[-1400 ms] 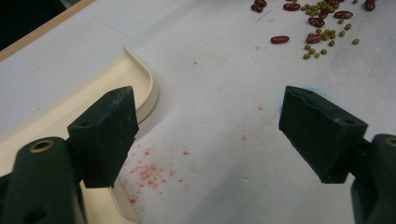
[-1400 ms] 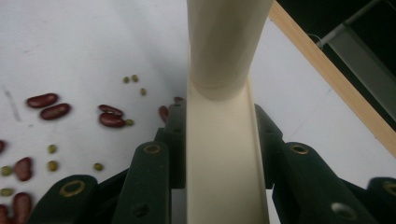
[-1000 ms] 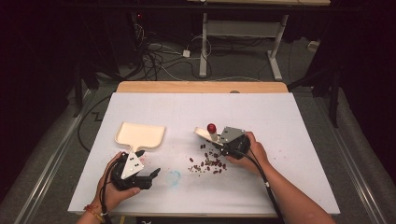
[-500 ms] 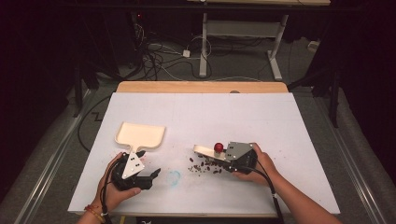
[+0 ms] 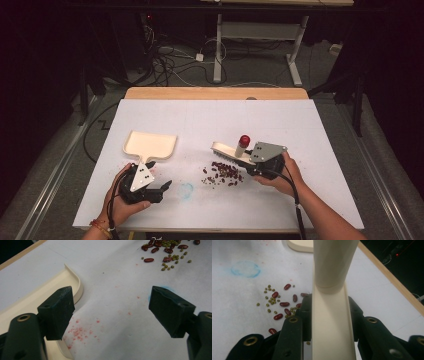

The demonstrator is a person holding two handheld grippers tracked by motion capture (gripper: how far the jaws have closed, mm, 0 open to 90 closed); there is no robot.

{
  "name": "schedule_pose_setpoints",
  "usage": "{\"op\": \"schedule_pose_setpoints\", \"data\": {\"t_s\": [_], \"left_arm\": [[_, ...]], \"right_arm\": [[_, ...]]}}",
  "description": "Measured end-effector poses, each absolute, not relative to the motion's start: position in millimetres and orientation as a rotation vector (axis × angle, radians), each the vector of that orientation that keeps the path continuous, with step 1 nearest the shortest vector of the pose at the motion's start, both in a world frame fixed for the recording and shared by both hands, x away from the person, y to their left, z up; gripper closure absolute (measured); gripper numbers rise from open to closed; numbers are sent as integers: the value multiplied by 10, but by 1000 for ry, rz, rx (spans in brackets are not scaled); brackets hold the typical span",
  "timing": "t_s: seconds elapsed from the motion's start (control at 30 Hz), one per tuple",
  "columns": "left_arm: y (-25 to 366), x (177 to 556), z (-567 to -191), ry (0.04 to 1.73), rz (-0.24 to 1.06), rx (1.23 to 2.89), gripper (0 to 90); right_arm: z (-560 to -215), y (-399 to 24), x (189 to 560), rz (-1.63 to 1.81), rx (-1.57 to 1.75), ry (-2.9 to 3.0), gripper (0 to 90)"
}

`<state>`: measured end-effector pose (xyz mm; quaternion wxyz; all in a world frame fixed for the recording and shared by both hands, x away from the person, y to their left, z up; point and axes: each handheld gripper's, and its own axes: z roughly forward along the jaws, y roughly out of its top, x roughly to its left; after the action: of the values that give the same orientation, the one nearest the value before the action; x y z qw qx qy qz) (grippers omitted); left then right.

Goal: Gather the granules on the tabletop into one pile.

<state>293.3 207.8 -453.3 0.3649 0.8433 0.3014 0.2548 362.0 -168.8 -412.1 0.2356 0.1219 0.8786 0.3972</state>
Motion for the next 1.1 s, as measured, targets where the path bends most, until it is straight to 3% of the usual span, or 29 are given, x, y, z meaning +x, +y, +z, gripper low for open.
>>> {"op": "schedule_pose_setpoints", "data": {"t_s": [0.33, 0.57, 0.8, 1.1], "left_arm": [[2255, 2943, -4440, 826, 729, 2095, 199], [2382, 2942, -4399, 906, 727, 2006, 199], [2369, 2953, -4418, 906, 720, 2020, 199], [2290, 2954, -4467, 880, 700, 2074, 199]], "right_arm": [[-3953, -1508, 3373, 1308, 426, 2483, 677], [-4168, -1134, 3228, 1346, 484, 2660, 677], [-4377, -917, 3256, 1319, 643, 2613, 677], [-4409, -1078, 3403, 1292, 859, 2517, 676]]}}
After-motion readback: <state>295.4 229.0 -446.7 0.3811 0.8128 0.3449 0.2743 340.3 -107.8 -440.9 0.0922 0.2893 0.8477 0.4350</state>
